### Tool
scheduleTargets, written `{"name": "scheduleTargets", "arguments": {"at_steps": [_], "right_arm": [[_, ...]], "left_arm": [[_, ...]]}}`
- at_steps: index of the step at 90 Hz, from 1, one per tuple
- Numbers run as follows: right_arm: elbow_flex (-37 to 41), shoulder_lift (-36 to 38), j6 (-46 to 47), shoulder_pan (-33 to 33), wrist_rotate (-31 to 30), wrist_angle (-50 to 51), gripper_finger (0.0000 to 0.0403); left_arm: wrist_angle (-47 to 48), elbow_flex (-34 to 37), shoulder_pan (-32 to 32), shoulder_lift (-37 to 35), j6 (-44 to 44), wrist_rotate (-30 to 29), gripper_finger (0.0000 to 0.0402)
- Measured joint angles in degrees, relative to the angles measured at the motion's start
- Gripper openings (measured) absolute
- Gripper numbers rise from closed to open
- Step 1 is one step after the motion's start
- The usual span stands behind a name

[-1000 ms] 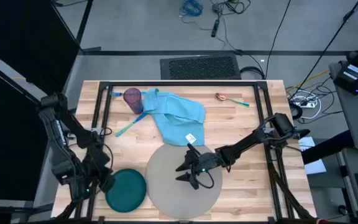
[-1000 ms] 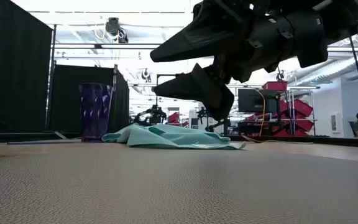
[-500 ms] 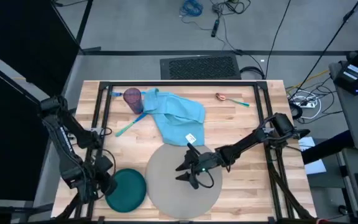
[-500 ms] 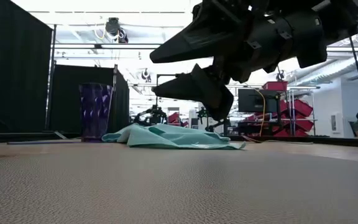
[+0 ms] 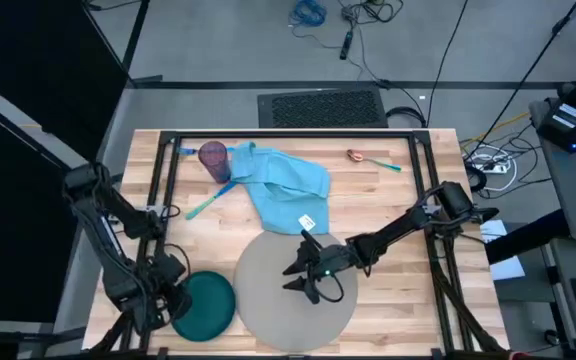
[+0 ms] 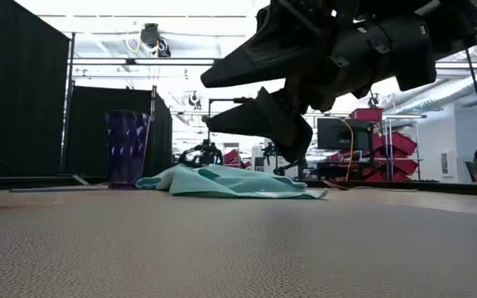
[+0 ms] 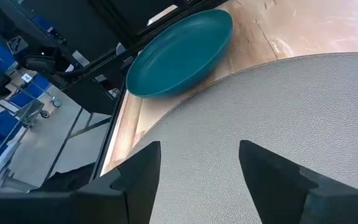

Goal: Set table place
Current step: Put the dark green plate on the gray mat

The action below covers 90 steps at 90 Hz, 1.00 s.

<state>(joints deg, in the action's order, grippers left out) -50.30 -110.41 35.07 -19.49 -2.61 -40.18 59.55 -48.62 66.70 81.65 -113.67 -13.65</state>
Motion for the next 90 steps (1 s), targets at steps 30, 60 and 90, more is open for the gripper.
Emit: {"name": "scheduleTargets", "arguments": {"at_steps": [30, 60, 90], "right_arm": [[0.0, 0.0, 0.0, 0.0, 0.0, 0.1, 0.0204], [0.0, 0.0, 0.2, -0.1, 1.1, 0.2, 0.0204], [0.0, 0.0, 0.2, -0.1, 1.2, 0.2, 0.0203]], "left_arm": [[2.0, 0.0, -1.9, 4.5, 0.5, 1.8, 0.0151], [0.8, 0.0, -2.6, 7.3, 0.5, 2.2, 0.0151], [0.4, 0.0, -2.6, 9.1, 1.5, 2.7, 0.015]]}}
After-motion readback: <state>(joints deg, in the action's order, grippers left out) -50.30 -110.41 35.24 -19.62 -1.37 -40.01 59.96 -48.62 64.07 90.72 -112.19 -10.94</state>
